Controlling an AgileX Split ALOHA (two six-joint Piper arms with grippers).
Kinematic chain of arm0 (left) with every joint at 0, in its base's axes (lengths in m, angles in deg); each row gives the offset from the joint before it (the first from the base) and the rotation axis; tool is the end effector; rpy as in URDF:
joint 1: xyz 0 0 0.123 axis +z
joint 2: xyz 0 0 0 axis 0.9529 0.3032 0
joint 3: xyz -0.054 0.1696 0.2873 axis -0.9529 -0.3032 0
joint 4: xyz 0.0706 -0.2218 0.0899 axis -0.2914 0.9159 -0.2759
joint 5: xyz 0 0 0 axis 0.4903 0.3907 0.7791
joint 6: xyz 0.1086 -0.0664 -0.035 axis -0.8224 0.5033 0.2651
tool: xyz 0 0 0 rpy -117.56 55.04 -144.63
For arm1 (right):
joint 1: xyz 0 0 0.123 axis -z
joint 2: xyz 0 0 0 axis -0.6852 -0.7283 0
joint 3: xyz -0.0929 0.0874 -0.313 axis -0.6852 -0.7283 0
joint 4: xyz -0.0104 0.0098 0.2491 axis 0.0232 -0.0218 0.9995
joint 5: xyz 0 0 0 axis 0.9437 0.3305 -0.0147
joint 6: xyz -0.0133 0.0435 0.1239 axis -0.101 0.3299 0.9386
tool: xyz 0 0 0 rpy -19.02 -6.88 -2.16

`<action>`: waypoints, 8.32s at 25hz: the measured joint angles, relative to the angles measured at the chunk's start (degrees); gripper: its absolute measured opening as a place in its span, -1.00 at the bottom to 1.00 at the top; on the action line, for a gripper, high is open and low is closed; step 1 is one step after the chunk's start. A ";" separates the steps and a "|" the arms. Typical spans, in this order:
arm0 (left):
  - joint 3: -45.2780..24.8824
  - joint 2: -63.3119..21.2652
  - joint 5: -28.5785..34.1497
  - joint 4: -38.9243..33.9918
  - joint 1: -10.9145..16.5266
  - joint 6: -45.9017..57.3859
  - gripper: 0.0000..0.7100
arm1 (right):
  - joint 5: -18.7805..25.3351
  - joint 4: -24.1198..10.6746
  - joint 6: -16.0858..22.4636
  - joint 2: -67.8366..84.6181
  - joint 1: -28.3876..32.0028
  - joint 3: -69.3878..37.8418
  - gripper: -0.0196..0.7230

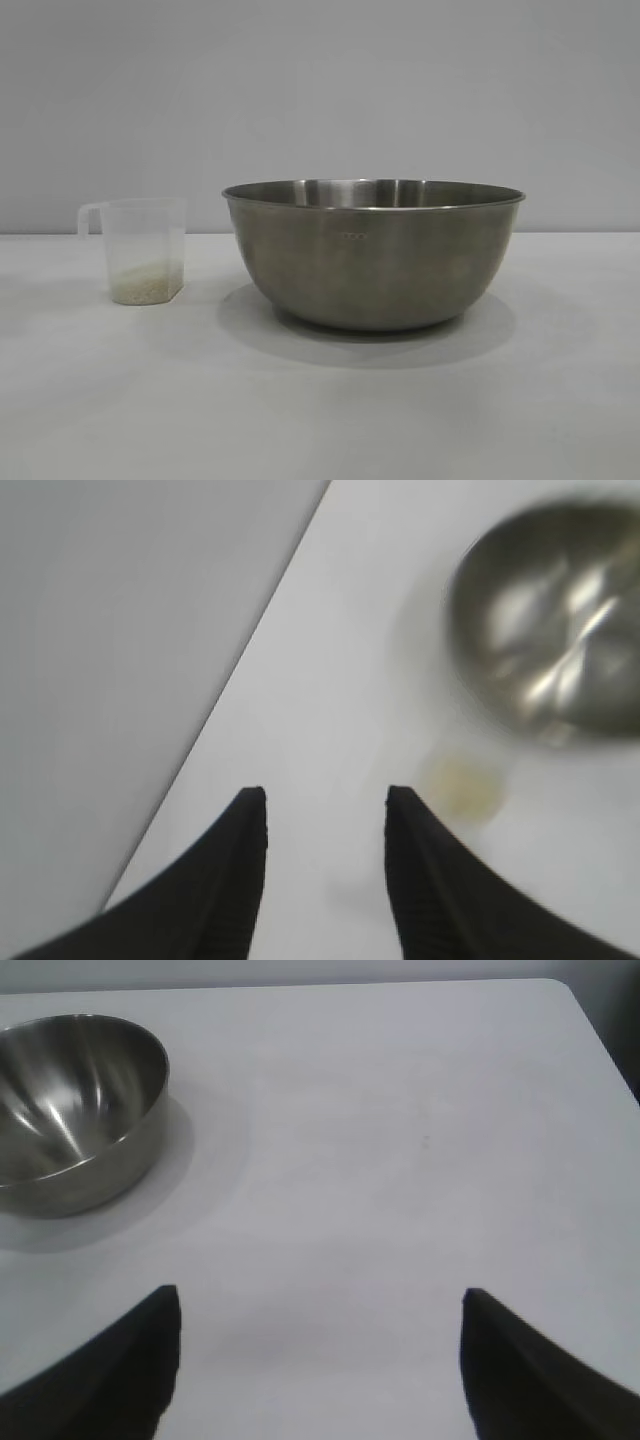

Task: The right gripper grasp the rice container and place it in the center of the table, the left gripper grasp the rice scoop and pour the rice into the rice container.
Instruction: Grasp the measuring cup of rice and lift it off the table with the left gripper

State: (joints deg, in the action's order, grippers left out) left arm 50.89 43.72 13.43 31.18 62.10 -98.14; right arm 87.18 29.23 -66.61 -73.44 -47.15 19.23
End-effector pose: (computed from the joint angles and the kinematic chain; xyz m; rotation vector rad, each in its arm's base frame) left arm 0.3871 -0.0227 0.4933 0.4544 2.2136 0.5232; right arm -0.0303 0.0017 0.2445 -0.0636 2.1192 0.0843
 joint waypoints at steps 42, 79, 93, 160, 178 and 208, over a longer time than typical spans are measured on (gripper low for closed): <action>-43.44 -9.29 -23.98 22.23 0.00 10.49 -0.45 | 0.00 0.00 0.00 0.00 0.00 0.00 0.49; -109.38 -32.61 -100.77 30.63 -13.75 12.44 -0.45 | 0.00 0.00 0.00 0.00 0.00 0.00 0.49; -109.52 -5.83 -125.42 29.78 -13.75 12.61 -0.29 | 0.00 0.00 0.00 0.00 0.00 0.00 0.49; -86.39 20.52 -130.13 38.04 -12.35 0.19 0.11 | 0.00 0.00 0.00 0.00 0.00 0.00 0.49; -79.86 24.85 -130.13 39.98 -12.32 -2.39 0.11 | 0.00 0.00 0.00 0.00 0.00 0.00 0.49; -77.01 27.31 -130.23 35.39 -9.96 -3.16 -1.00 | 0.00 0.00 0.00 0.00 0.00 0.00 0.49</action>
State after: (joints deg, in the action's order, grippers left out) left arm -26.12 71.03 -116.79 66.57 52.14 -101.30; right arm 87.18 29.23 -66.61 -73.44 -47.15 19.23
